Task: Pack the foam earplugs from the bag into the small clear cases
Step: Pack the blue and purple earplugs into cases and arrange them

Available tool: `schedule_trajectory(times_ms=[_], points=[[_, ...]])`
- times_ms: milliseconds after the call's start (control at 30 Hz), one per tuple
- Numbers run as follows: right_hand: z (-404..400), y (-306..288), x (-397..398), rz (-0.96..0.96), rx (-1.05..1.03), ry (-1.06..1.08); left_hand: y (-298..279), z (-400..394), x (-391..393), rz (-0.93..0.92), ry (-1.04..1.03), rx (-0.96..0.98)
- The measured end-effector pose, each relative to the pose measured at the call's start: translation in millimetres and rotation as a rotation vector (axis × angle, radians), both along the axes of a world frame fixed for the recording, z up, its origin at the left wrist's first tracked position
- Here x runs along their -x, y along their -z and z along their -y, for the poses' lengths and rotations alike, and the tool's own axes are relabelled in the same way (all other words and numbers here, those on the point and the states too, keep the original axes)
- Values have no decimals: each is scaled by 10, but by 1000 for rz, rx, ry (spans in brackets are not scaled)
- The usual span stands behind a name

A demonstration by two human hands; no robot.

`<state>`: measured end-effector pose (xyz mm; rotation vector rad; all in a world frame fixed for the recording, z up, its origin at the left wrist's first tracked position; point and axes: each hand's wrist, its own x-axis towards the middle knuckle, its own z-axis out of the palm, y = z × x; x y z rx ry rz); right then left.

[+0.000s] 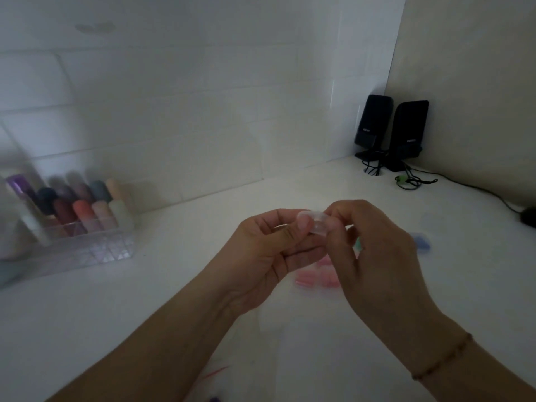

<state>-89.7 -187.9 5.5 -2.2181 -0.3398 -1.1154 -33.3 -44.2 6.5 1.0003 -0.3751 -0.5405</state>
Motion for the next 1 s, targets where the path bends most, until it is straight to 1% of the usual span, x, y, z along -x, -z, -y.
schedule_trajectory(times_ms=[67, 167, 200, 267, 300, 333, 367, 400, 467, 533, 600, 667, 733, 800, 833, 900, 1000], points=[[20, -14, -6, -22, -6, -28, -18, -20, -9, 21, -2, -38], [56, -24, -33, -56, -70, -74, -79, -91, -43, 32, 69, -95], [55, -31, -30, -27, -61, -61, -98, -121, -71, 24, 83, -101], [21, -55, 52, 90, 1, -39, -136, -200, -165, -20, 49, -67], [-23, -71, 141, 131, 40, -93, -150, -247, -223, -57, 5, -40], [-92, -83, 248, 133, 95, -206, -161, -298, -283, -100, -49, -11], [-178, -87, 356, 86, 163, -342, -159, -353, -336, -144, -105, 15], [-262, -73, 438, -2, 244, -445, -148, -404, -382, -182, -153, 31], [-396, -14, 521, -180, 399, -511, -117, -467, -447, -234, -216, 23], [-478, 89, 531, -277, 500, -447, -92, -482, -467, -266, -247, 4], [-512, 190, 519, -377, 503, -374, -87, -476, -475, -285, -266, -4], [-498, 239, 490, -505, 394, -372, -88, -471, -479, -302, -279, -3], [-451, 252, 407, -598, 225, -383, -78, -462, -484, -313, -279, 1], [-413, 252, 277, -553, 123, -293, -70, -455, -480, -320, -269, 1], [-396, 252, 203, -508, 118, -226, -69, -452, -480, -322, -260, -3], [-386, 225, 83, -458, 151, -121, -69, -451, -482, -321, -238, -7], [-326, 203, 24, -486, 287, -16, -71, -431, -478, -335, -222, 3]])
